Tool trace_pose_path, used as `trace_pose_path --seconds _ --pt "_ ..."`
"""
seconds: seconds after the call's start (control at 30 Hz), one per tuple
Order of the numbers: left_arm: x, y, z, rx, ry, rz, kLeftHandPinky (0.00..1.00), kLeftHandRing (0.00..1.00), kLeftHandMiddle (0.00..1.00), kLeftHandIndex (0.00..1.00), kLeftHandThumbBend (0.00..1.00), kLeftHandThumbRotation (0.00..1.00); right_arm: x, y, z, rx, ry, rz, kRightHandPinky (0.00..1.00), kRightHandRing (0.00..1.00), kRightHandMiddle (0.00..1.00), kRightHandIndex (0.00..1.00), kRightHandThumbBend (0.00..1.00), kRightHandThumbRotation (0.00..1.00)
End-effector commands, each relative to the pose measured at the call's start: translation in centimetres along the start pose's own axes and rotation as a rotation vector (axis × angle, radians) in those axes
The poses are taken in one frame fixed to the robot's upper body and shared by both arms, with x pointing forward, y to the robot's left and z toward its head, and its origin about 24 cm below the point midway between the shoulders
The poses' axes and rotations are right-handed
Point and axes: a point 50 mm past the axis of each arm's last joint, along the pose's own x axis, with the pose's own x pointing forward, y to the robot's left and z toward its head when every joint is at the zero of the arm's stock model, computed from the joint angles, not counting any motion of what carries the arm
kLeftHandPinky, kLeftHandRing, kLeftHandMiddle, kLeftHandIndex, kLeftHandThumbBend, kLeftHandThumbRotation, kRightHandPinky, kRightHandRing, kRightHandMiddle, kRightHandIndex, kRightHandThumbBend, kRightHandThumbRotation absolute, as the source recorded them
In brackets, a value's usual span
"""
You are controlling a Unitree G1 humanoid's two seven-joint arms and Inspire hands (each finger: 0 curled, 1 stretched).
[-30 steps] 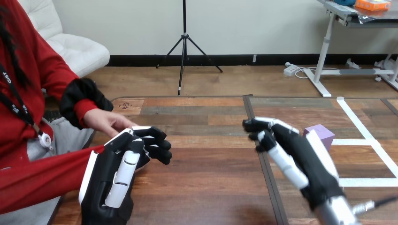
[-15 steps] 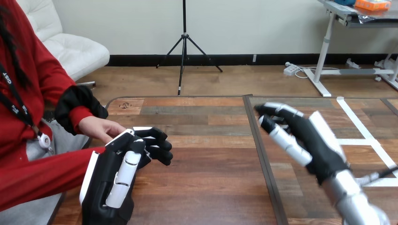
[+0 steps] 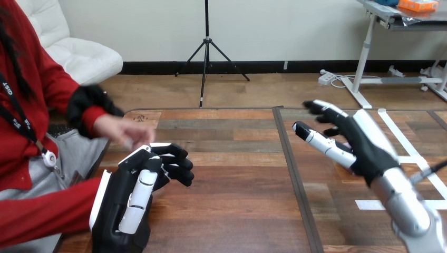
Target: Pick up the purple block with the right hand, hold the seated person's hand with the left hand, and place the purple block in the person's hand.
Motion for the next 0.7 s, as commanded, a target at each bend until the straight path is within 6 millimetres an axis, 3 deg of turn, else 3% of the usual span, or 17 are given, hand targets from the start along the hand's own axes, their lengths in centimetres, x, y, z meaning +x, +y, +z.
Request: trace_pose_path --seconds 0.0,0.3,0.67 --pt "2.3 -0.3 1.4 0.008 -0.104 -0.038 0.44 0.48 0.52 0.53 0.59 0.74 3.3 -3.2 2.5 -0.15 -0.047 -0.073 0.8 0.92 0.94 0.95 0.85 0.78" --pt "2.3 -0.2 1.5 0.011 -0.111 -0.042 0.44 0.48 0.52 0.53 0.58 0.74 4.8 -3.8 2.1 -0.269 -0.004 -0.073 0.82 0.94 0.96 0.96 0.94 0.77" --pt "2.5 0.0 1.5 0.018 -0.12 -0.048 0.43 0.49 0.52 0.53 0.59 0.74 6.2 -4.4 1.6 -0.366 0.056 -0.072 0.88 0.94 0.95 0.95 0.97 0.76"
